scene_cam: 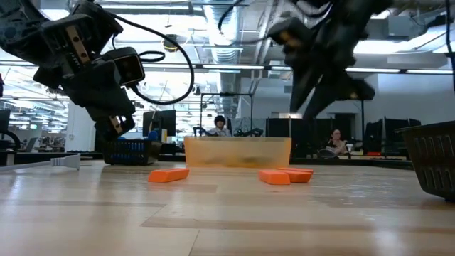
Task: Pick & Place School Supplies
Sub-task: Put the eraser into the bottom black bin
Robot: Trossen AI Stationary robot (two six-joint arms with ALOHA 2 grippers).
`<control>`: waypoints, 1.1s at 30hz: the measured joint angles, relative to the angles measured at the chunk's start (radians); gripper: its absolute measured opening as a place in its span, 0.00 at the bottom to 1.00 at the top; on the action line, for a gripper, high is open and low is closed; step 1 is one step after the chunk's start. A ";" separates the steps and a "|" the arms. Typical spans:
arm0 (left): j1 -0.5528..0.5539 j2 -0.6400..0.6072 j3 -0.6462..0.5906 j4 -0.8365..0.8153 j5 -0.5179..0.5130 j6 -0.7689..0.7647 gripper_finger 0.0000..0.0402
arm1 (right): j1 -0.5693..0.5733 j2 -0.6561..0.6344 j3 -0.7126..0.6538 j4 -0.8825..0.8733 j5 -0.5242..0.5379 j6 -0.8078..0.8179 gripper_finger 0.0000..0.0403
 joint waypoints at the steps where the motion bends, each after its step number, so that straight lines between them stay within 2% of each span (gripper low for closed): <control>1: 0.002 0.000 0.000 0.001 0.000 -0.003 0.01 | -0.008 0.019 0.000 0.028 -0.002 -0.012 0.25; 7: 0.003 0.000 0.000 0.001 -0.001 -0.020 0.01 | -0.060 0.137 0.002 0.129 -0.105 -0.095 0.22; 13: 0.003 0.000 0.000 -0.005 -0.002 -0.023 0.01 | -0.102 0.173 0.001 0.182 -0.139 -0.142 0.24; 22: 0.002 0.000 -0.001 -0.009 -0.003 -0.023 0.01 | -0.111 0.197 0.001 0.131 -0.164 -0.168 0.24; 25: 0.002 0.000 -0.001 -0.008 -0.003 -0.022 0.01 | -0.110 0.196 0.001 0.127 -0.163 -0.169 0.19; 30: 0.002 0.000 -0.001 -0.009 -0.003 -0.021 0.01 | -0.110 0.196 0.001 0.114 -0.159 -0.177 0.02; 33: 0.002 0.000 -0.002 -0.008 -0.003 -0.021 0.01 | -0.110 0.196 0.001 0.110 -0.159 -0.181 0.02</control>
